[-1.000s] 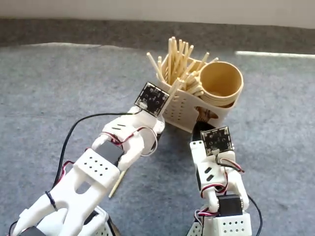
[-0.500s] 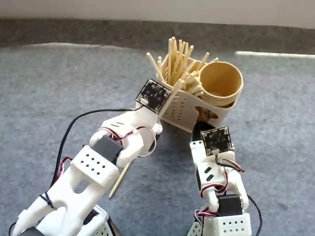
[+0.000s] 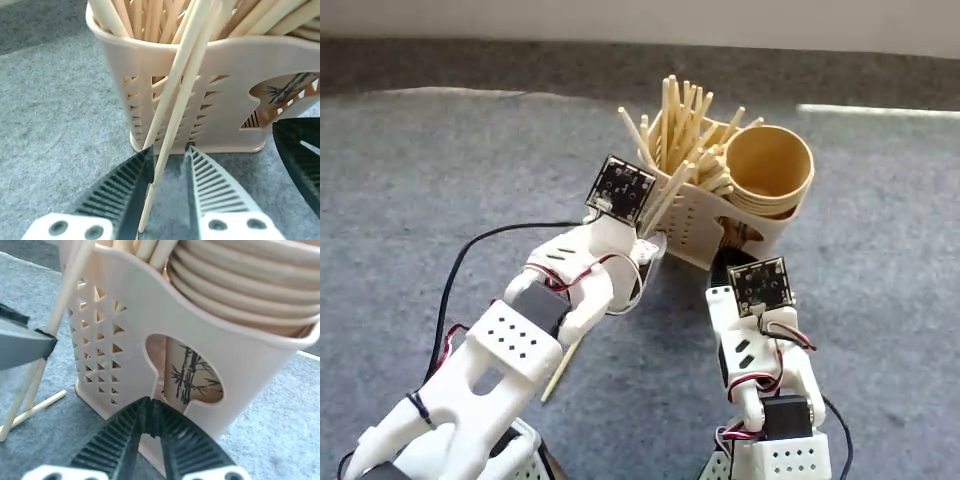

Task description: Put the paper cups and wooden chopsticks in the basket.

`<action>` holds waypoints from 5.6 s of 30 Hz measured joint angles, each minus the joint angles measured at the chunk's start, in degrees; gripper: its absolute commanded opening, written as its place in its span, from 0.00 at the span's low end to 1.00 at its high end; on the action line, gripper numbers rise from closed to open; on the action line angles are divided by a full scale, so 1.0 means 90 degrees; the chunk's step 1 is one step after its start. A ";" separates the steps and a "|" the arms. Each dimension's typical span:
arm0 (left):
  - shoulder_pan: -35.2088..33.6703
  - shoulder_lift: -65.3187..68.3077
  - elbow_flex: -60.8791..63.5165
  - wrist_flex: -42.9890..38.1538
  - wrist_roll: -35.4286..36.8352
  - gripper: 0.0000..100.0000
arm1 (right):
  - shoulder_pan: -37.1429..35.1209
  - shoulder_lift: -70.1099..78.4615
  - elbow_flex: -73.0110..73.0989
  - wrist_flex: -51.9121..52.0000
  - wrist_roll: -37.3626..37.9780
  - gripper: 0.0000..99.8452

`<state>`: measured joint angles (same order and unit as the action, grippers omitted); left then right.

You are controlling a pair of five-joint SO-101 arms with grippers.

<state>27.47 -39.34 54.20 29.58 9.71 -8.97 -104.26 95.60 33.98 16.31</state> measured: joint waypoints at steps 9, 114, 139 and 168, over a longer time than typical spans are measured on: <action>0.0000 0.0000 0.0332 -0.0567 -0.0303 0.09 | 0.0000 0.0000 0.0000 0.0000 0.0000 0.00; -0.0068 0.1133 -0.4366 0.1924 -0.0830 0.13 | 0.0000 0.0000 0.0010 -0.0430 0.0000 0.00; -0.0332 0.3360 -0.5880 0.1348 -0.0107 0.13 | 0.0000 0.0000 0.0010 -0.0440 0.0000 0.00; 0.0420 0.2540 -0.8274 0.7170 -0.0703 0.07 | 0.0000 0.0000 0.0010 -0.0440 0.0000 0.00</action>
<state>31.25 -16.48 -20.26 94.11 3.38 -8.97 -104.26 95.69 30.02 16.31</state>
